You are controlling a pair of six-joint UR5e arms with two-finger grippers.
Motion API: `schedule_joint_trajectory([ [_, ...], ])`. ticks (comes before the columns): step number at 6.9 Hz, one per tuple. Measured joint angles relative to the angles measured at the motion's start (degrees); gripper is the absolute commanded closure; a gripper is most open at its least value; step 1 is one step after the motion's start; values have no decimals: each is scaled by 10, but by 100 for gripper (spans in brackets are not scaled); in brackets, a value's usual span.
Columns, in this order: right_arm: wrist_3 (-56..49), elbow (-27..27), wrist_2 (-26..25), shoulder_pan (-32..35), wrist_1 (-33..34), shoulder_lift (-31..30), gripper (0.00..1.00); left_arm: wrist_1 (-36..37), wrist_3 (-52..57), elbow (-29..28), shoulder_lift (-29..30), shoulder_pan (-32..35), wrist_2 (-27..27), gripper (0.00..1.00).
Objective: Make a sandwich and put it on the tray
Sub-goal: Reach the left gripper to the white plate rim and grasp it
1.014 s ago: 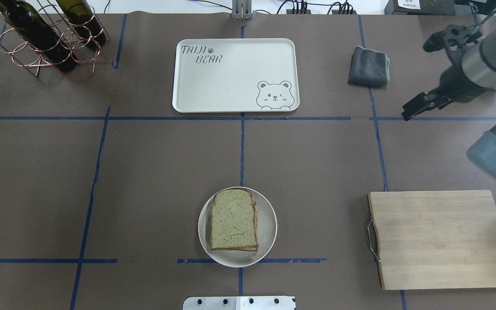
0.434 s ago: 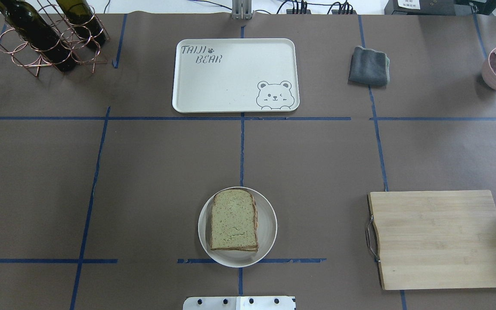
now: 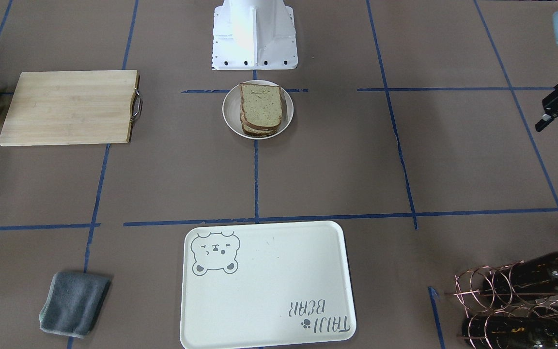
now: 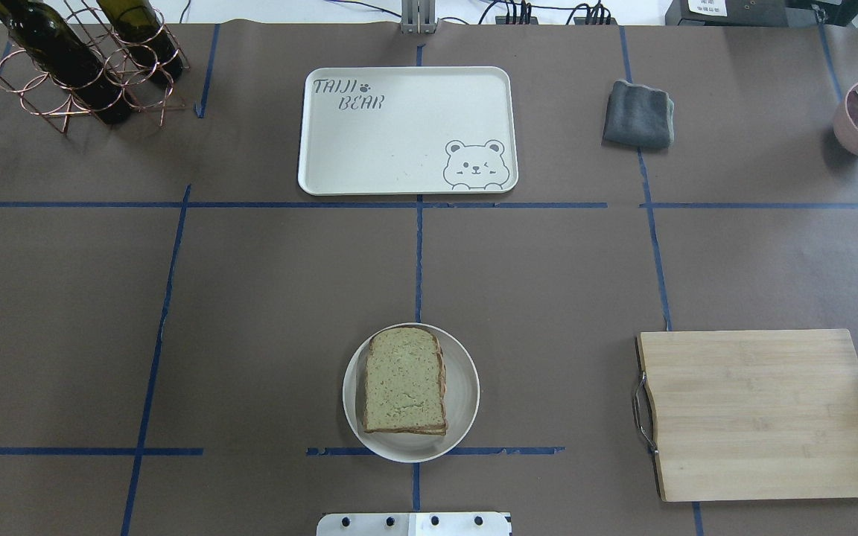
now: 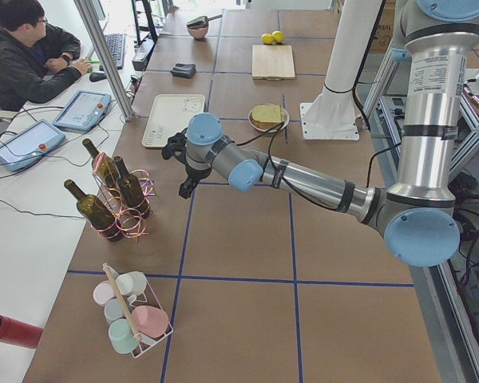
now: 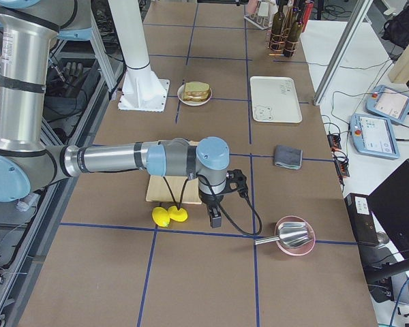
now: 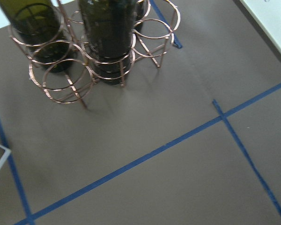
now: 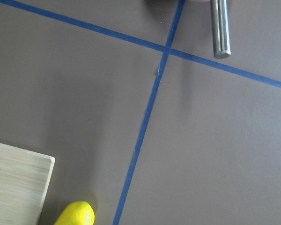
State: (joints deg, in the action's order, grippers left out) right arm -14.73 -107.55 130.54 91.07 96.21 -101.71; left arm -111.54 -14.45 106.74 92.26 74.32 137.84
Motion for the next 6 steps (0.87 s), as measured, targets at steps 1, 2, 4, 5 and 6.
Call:
schedule_joint_trajectory([
  [1,3,3,3,6,-1,-6,0,-2,-84,21,11,-41,-4,0],
  [2,5,5,8,9,-1,-8,0,-4,-169,38,27,-80,-15,0],
  [4,6,7,16,9,-1,-9,0,-6,-313,50,67,-170,-70,0],
  [5,6,7,17,9,-1,-8,0,-6,-374,49,88,-217,-105,0],
  [6,6,8,17,9,-1,-8,0,-7,-425,47,104,-258,-131,0],
])
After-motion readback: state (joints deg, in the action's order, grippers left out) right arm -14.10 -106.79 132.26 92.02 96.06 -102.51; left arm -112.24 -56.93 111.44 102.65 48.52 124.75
